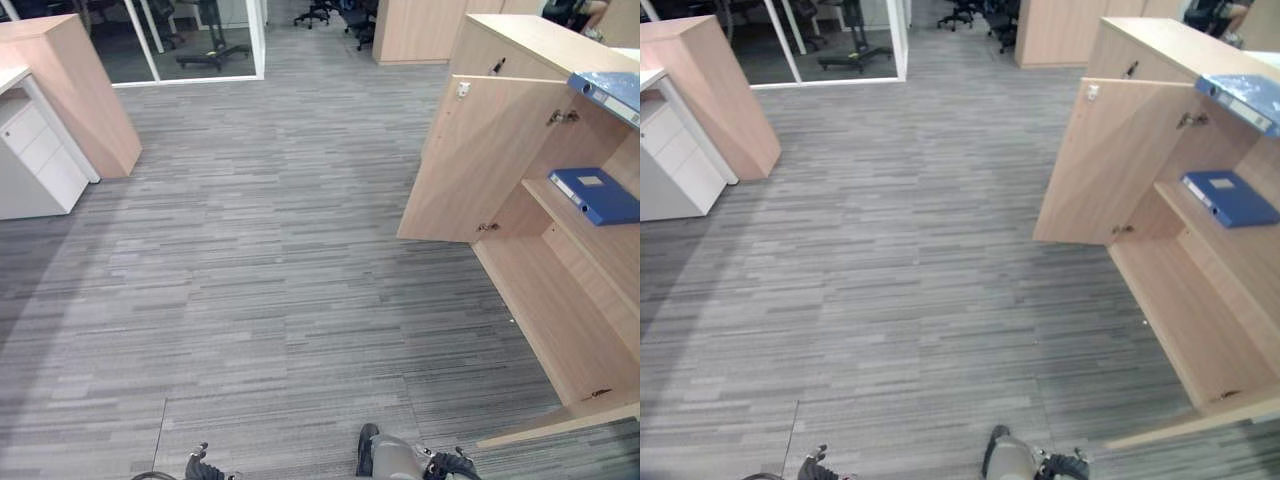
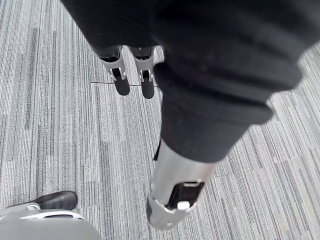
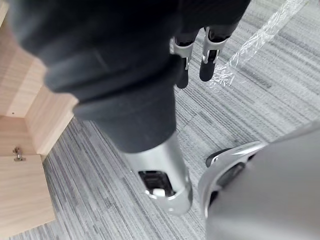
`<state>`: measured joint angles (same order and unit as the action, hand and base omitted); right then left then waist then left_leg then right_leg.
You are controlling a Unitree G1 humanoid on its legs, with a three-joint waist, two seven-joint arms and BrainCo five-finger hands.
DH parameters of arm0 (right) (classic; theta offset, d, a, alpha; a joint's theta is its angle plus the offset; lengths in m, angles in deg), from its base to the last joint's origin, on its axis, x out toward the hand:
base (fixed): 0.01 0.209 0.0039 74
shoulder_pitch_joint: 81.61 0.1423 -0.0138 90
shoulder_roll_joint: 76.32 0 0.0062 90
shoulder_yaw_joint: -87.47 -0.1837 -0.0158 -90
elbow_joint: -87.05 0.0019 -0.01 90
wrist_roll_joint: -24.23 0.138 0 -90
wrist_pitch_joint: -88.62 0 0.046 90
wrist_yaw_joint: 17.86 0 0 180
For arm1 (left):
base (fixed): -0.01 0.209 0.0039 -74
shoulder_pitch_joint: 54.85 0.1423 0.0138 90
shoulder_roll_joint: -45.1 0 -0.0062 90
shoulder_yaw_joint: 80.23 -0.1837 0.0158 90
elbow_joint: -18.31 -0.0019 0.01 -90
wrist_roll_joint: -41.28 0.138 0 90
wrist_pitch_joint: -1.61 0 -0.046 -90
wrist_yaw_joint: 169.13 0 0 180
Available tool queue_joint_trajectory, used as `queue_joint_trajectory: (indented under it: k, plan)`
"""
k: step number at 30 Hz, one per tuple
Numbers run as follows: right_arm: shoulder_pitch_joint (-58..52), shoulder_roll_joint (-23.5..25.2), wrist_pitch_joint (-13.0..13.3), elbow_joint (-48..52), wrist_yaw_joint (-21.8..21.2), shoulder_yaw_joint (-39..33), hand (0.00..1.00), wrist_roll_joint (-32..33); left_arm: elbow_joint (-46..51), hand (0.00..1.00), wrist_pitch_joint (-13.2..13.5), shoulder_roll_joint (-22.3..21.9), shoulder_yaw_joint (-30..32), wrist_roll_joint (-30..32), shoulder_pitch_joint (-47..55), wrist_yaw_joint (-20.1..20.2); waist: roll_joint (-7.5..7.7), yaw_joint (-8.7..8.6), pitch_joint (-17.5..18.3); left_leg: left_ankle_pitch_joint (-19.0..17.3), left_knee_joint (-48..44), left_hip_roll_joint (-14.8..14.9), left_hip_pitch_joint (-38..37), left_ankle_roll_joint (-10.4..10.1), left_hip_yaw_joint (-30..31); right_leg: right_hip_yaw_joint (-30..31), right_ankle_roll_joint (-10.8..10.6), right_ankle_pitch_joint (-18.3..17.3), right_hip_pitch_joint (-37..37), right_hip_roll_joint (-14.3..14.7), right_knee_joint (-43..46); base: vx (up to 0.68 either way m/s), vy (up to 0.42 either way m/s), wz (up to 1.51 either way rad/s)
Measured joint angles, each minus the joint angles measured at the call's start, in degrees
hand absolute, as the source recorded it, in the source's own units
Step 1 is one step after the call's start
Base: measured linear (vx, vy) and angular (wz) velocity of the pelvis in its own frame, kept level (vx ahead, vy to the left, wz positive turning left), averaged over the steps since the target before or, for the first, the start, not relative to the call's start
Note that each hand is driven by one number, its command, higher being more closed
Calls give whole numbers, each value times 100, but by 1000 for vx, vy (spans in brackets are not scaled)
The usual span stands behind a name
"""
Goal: Walk over to the cabinet, pick up the folder, carry it to the office cabinet, place the folder inside the office cabinet, then close the office cabinet door
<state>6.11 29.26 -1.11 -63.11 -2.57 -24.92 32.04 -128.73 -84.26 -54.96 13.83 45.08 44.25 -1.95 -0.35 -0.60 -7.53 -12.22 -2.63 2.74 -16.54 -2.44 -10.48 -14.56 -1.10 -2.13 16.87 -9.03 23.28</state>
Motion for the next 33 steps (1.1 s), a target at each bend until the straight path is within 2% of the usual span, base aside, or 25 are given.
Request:
queue_joint_trajectory:
  k: [1,4,6,7,8,9,10,11,12,13,14,15,16,18,19,20,22,23,24,25,26,28,29,33]
  plan:
    - [16,16,2,60,-9,1,0,0,-12,0,-5,-51,85,13,-44,8,-68,-4,-5,5,26,127,-23,-8,-97,-37,65,-201,31,137,142,352,-282,-22]
    - [-7,44,2,90,-13,-13,0,1,-97,0,-14,-112,312,20,-164,16,-37,-25,-52,32,8,343,-268,-42,-182,-85,209,-806,72,318,686,368,-280,-9]
    - [-45,73,2,44,-21,-97,0,8,-106,0,-19,-201,540,1,-137,21,-80,-36,-8,14,-459,651,-324,-74,-153,-216,256,-1080,-302,550,597,407,-280,7]
    - [-74,86,3,15,-22,-121,0,18,-93,0,-19,-252,691,-15,-136,25,-86,-69,27,7,-942,826,-159,-102,-121,-256,262,-1093,-537,694,368,421,-290,17]
    - [-138,89,5,-29,-22,-111,0,27,-28,0,-15,-322,922,-167,-101,18,-82,-54,137,58,-1917,1077,240,-226,-90,-268,303,-1043,-870,907,-28,539,-337,2]
    - [-197,91,12,-26,-22,-58,0,89,86,0,-12,-403,1163,-398,-44,2,-102,-27,187,262,-3107,1271,761,-475,132,-237,525,-899,-1200,1122,-436,469,-264,-16]
    - [-208,89,22,-23,-22,-33,0,138,139,0,-12,-444,1271,-520,-18,-6,-97,-16,187,325,-3751,1320,1025,-572,265,-206,559,-857,-1358,1212,-631,466,-195,-41]
    - [-213,92,53,-34,-21,-2,0,244,261,0,-5,-494,1410,-763,27,-35,-99,2,188,319,-4853,1374,1464,-620,347,-76,617,-784,-1680,1361,-977,436,-120,-60]
    - [-213,105,64,-39,-21,6,0,252,344,0,-3,-513,1469,-873,50,-71,-77,55,174,225,-5489,1351,1783,-558,276,102,679,-739,-1994,1456,-1252,430,-88,-67]
    - [-226,103,71,-38,-16,62,0,251,407,0,0,-532,1493,-885,68,-82,-55,88,160,134,-5678,1330,1947,-529,211,227,692,-728,-2139,1492,-1373,409,-33,-76]
    - [-243,72,90,-39,-15,221,0,229,510,0,1,-549,1501,-884,94,-99,-39,145,151,-28,-5801,1197,2262,-396,161,459,698,-720,-2358,1493,-1527,373,26,-103]
    - [-179,58,87,-106,-15,232,0,218,592,0,3,-579,1508,-882,121,-131,-36,240,149,-290,-5689,1002,2551,-323,162,792,689,-704,-2500,1450,-1605,336,64,-123]
    - [-138,58,83,-163,-15,233,0,210,592,0,15,-579,1509,-880,130,-134,-25,312,140,-390,-5546,906,2686,-245,180,953,682,-701,-2552,1398,-1618,308,167,-150]
    - [-31,82,81,-187,-8,306,0,209,586,0,23,-577,1542,-884,132,-137,29,445,85,-590,-4297,600,3080,-124,443,1447,621,-717,-2798,1137,-1706,240,209,-134]
    - [-30,75,82,-182,-8,390,0,209,583,0,29,-580,1551,-884,132,-139,38,456,71,-584,-3889,517,3170,-128,618,1530,564,-753,-2848,1048,-1723,166,198,-100]
    - [-28,76,84,-139,-6,447,0,204,574,0,38,-585,1557,-884,130,-144,44,461,53,-465,-3087,395,3282,-203,1035,1695,394,-863,-2937,877,-1812,181,245,-66]
    - [-37,49,88,-130,4,625,0,206,543,0,44,-620,1643,-886,143,-168,32,451,55,-165,-1971,368,3345,-298,1624,1917,162,-1092,-3031,725,-1808,336,431,-64]
    - [-46,60,89,-132,14,770,0,211,456,0,43,-607,1745,-888,147,-177,103,473,64,424,-1892,325,3293,-516,1636,2065,28,-1268,-3052,576,-1685,266,323,-66]
    - [-35,73,90,-131,16,881,0,208,425,0,40,-591,1776,-889,147,-182,90,485,72,630,-1887,264,3247,-515,1611,2144,-33,-1306,-3049,515,-1652,357,389,-76]
    - [27,142,89,-133,10,908,0,216,381,0,38,-567,1794,-905,162,-190,190,501,56,687,-2064,186,3253,-492,1569,2140,-5,-1267,-3006,428,-1592,341,360,-78]
    - [85,246,91,-133,9,907,0,225,339,0,40,-543,1812,-908,158,-195,220,518,54,604,-2207,141,3252,-369,1543,2148,29,-1187,-2957,375,-1517,399,422,-80]
    - [126,431,91,-136,-9,911,0,227,295,0,22,-480,1824,-907,138,-195,313,526,115,362,-2333,116,3159,-204,1266,2251,-33,-1042,-2892,237,-1433,276,284,-75]
    - [101,439,88,-165,-16,864,0,234,212,0,19,-460,1831,-912,139,-195,367,545,237,235,-2353,58,3061,-126,1011,2420,-132,-926,-2803,97,-1371,259,258,-76]
    - [88,421,50,-298,-28,669,0,229,-97,0,17,-348,1731,-947,103,-195,390,578,479,74,-2200,-171,2770,152,436,2589,-293,-821,-2534,-344,-1117,245,211,-74]
